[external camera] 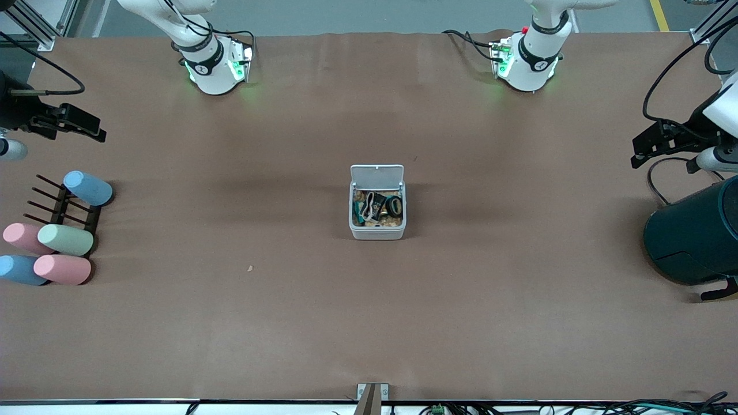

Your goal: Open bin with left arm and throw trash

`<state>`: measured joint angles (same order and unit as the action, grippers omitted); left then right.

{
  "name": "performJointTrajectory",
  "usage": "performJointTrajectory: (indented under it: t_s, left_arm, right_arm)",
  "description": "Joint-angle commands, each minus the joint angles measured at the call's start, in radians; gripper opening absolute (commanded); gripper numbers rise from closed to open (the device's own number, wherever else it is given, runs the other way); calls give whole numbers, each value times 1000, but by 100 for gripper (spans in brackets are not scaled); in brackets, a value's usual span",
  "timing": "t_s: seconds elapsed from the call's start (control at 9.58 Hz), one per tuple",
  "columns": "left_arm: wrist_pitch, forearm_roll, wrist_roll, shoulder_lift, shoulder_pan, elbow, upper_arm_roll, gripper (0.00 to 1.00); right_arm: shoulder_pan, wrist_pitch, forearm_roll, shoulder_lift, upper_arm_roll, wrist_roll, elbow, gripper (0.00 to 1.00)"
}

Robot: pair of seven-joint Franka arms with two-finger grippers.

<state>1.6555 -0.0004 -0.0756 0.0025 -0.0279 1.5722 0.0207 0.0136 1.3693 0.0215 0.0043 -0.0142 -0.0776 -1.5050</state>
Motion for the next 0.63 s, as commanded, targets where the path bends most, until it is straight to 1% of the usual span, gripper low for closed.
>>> performJointTrajectory:
  t_s: [0.0, 0.31, 0.52]
  left_arm:
    - [-16, 2, 8, 11, -4, -27, -4, 100]
    - [-16, -1, 7, 17, -1, -27, -2, 100]
    - [-16, 0, 8, 19, -3, -27, -4, 100]
  right_arm:
    - [17, 7, -28, -15, -18, 27, -15, 100]
    - [19, 5, -26, -15, -18, 32, -14, 100]
    - [41, 4, -20, -13, -16, 114, -3, 100]
